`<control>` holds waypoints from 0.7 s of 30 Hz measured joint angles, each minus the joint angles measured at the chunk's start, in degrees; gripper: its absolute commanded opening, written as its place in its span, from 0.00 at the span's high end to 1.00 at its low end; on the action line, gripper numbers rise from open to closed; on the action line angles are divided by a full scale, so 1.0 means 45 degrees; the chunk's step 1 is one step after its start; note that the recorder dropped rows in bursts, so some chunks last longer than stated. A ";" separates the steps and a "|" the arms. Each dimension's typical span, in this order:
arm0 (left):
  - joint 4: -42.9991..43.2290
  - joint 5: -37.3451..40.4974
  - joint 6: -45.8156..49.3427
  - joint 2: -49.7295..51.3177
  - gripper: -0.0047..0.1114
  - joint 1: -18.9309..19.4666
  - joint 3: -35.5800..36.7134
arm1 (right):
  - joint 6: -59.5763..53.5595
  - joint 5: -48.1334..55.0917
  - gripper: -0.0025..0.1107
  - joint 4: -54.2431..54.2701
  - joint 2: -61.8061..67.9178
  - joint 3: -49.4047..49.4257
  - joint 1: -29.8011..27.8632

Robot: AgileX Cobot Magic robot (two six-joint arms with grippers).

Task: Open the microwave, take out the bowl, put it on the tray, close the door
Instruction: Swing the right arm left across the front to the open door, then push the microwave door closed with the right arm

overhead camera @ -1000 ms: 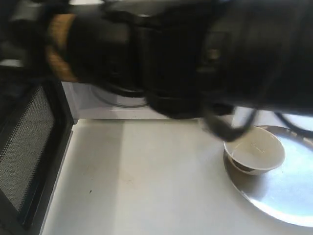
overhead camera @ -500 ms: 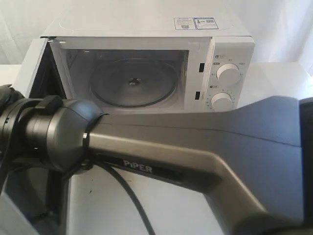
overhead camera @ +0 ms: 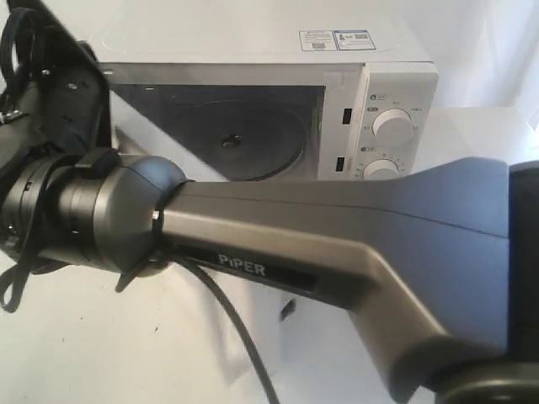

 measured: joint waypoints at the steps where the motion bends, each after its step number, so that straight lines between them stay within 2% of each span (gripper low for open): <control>1: 0.0000 0.0000 0.0000 0.0000 0.96 0.0000 0.0000 | -0.0272 0.0788 0.98 0.0000 0.0000 0.0000 -0.0093; 7: 0.0000 0.0000 0.0000 0.0000 0.96 0.0000 0.0000 | -0.0525 0.2872 0.98 0.0461 -0.0032 0.0000 -0.1438; 11: 0.0000 0.0000 0.0000 0.0000 0.96 0.0000 0.0000 | 0.0367 0.3002 0.98 0.0729 -0.0098 0.0000 -0.1859; 21: 0.0000 0.0000 0.0000 0.0000 0.96 0.0000 0.0000 | 0.0701 0.3007 0.98 0.0921 -0.0131 0.0000 -0.3057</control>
